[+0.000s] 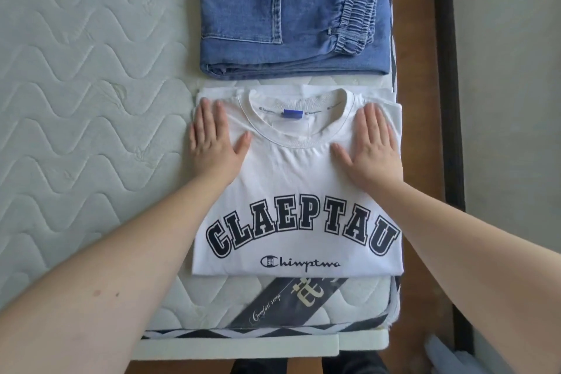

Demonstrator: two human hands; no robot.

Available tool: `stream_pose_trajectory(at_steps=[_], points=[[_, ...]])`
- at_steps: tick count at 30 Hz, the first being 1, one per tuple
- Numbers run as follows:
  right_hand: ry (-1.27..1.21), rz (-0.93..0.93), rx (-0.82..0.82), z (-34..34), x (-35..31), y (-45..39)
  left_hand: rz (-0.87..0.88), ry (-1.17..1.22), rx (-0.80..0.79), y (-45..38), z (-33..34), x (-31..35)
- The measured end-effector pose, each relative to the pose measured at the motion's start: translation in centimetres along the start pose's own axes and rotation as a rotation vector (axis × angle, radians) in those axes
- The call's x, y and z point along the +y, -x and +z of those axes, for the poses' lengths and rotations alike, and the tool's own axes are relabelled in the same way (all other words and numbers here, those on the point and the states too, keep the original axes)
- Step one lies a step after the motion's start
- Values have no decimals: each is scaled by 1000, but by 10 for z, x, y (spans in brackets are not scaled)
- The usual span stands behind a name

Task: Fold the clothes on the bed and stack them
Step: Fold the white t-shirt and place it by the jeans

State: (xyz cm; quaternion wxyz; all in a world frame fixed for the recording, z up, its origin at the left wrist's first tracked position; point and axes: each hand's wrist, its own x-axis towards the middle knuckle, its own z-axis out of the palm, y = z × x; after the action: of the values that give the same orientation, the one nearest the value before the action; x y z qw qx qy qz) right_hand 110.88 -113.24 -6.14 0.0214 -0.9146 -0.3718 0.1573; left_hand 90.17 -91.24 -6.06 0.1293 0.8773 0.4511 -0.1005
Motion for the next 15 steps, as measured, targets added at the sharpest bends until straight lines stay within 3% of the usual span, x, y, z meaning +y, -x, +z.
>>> stream_pose_trajectory(at_steps=[10,15], points=[[9,-23,-40,-8,4,-13,89,-114,-133,-18,-9,-8],[37,0,-13,-14,-1,-11,186,-159,61,-3,-6,-1]])
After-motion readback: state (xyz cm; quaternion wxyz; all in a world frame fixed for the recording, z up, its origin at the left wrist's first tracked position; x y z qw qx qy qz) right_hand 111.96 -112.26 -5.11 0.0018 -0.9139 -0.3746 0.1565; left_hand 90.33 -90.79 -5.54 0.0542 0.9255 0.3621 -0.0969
